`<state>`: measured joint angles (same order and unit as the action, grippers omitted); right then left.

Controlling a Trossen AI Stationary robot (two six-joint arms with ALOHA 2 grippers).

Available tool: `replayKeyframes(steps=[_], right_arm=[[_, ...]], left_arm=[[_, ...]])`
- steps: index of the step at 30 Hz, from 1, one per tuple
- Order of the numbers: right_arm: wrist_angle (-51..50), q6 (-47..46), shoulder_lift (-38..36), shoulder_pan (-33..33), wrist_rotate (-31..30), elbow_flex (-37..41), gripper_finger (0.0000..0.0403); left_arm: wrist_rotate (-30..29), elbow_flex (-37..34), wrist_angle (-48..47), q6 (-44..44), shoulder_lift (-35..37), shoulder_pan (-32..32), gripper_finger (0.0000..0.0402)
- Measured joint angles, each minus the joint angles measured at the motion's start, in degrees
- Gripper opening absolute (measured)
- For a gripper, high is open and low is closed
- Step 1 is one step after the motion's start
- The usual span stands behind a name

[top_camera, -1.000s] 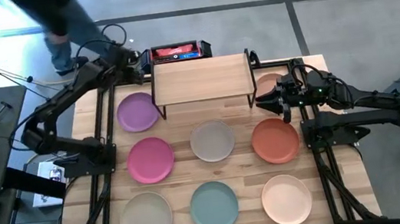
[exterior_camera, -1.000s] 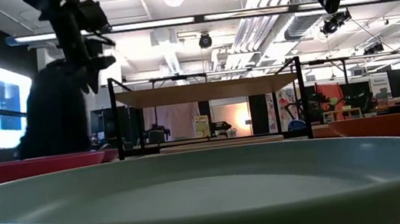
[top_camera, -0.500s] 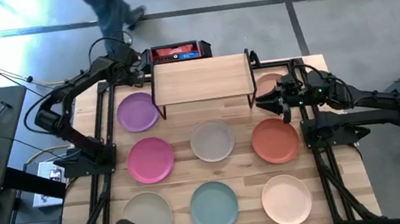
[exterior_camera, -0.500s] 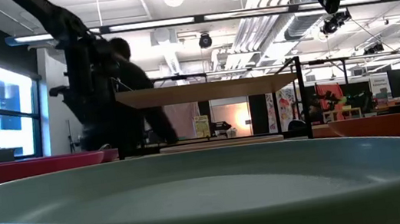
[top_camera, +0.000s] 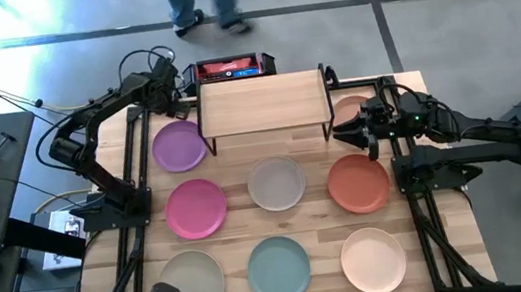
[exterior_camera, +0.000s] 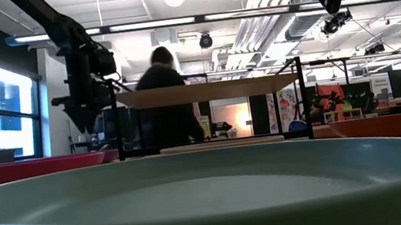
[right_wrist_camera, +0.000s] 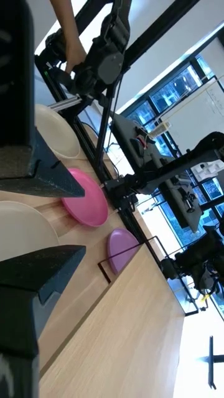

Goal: Place and stack plates onto a shelf
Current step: Put the violet plate on the shelf

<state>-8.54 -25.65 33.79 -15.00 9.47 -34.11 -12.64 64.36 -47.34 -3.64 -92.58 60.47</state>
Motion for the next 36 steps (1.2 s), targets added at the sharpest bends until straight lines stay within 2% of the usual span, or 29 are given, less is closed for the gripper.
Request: replayKeyframes(steps=[14,32,36], right_arm=[[-2.6,0.2,0.0,0.0,0.0,0.0,0.0119],[-5.4,0.6,0.0,0.0,0.0,0.0,0.0119],[-5.4,0.6,0.0,0.0,0.0,0.0,0.0119]], left_arm=[[0.1,0.0,-3.2,8.6,-1.7,0.0,0.0117],[-0.3,0.0,-6.6,12.9,-7.6,-0.3,0.0117],[-2.2,0.0,-6.5,12.9,-8.9,-0.3,0.0117]])
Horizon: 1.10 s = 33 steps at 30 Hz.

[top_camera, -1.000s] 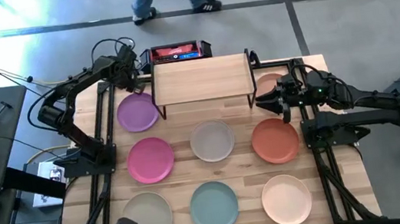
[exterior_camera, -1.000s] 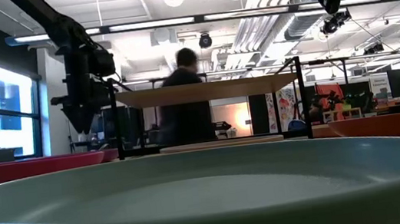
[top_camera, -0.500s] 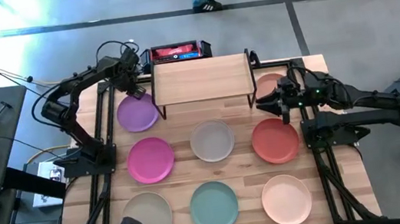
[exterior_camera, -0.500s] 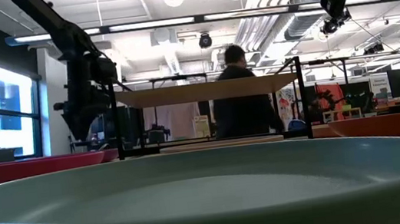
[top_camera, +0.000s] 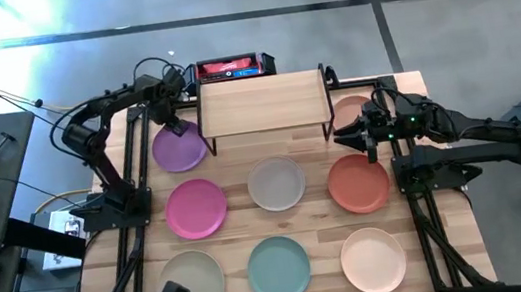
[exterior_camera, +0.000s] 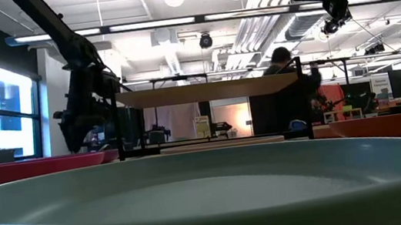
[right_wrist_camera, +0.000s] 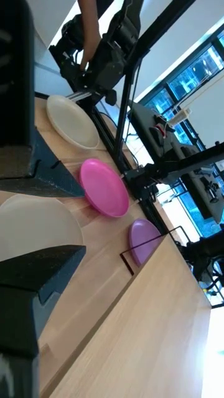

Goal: Place and stack plates onto a shelf
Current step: Put the violet plate on the shelf

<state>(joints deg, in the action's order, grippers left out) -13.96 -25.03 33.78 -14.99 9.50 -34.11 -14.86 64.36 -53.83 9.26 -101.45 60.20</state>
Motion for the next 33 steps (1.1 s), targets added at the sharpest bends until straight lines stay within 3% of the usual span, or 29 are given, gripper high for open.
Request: replayKeyframes(steps=[33], right_arm=[[0.0,0.0,0.0,0.0,-0.4,0.0,0.0119]], left_arm=[[-1.5,0.3,1.2,1.2,-0.9,-2.5,0.0117]])
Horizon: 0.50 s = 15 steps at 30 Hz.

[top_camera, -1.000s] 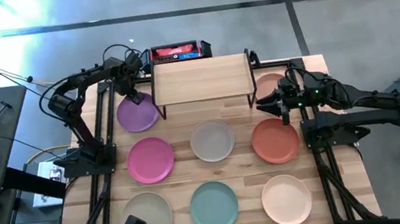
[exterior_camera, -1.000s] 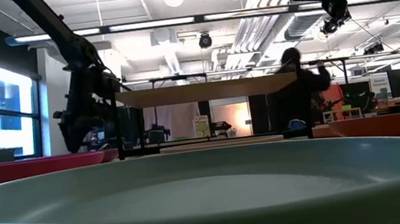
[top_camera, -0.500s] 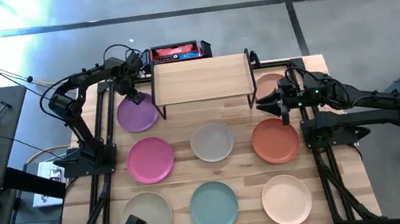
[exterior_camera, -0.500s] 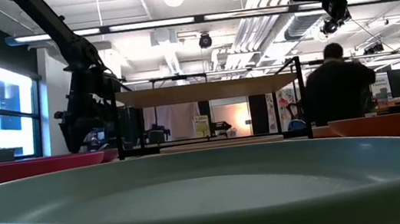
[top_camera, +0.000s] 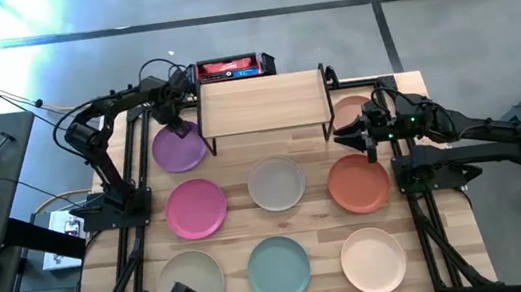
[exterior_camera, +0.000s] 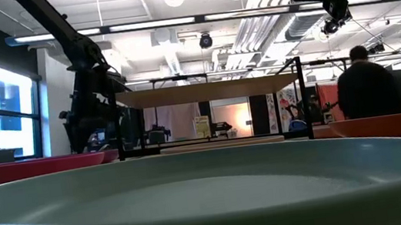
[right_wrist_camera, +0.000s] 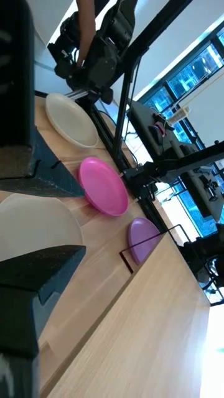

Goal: Place and stack plates onto a shelf
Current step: Put the violet plate on the shelf

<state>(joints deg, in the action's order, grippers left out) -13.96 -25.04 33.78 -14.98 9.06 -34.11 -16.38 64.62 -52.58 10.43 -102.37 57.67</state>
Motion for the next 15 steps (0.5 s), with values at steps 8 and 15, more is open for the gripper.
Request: replayKeyframes(steps=[8,15], right_arm=[[0.0,-0.1,0.0,0.0,0.0,0.0,0.0119],[0.0,-0.4,0.0,0.0,0.0,0.0,0.0119]], left_arm=[[-1.5,0.0,-0.1,0.3,0.0,0.3,0.0117],[-0.8,0.0,0.0,0.7,0.0,0.9,0.0117]])
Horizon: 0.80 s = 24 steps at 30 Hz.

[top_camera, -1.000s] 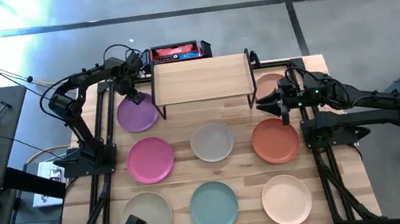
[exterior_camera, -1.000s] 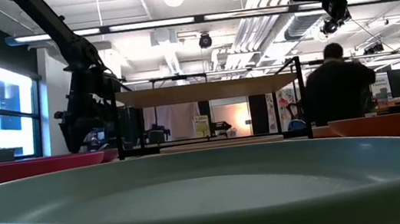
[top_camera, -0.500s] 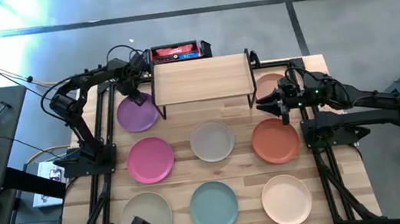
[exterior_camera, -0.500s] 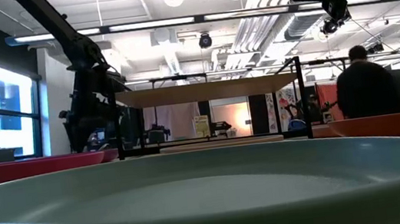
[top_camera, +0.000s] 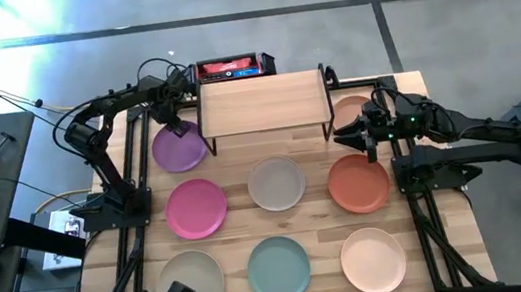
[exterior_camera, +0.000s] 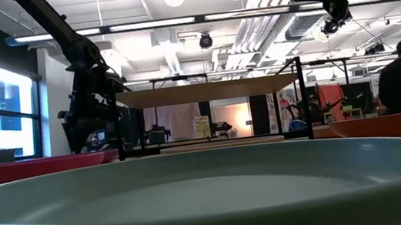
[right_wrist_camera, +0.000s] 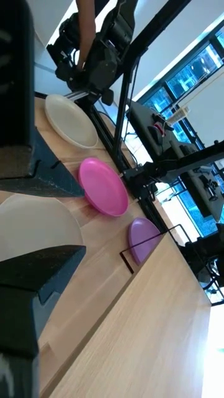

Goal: Place and stack plates onto a shelf
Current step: Put the violet plate on the shelf

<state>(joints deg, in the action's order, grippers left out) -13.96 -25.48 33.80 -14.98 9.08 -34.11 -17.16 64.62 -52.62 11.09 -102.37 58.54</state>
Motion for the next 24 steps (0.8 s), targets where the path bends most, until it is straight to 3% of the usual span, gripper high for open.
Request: replayKeyframes(steps=[11,24], right_arm=[[0.0,-0.5,0.0,0.0,0.0,0.0,0.0119],[0.0,-1.5,0.0,0.0,0.0,0.0,0.0119]], left_arm=[[0.1,1.3,-0.4,-1.0,-4.2,-0.4,0.0117],[1.4,1.4,-0.5,0.2,-4.3,0.0,0.0109]])
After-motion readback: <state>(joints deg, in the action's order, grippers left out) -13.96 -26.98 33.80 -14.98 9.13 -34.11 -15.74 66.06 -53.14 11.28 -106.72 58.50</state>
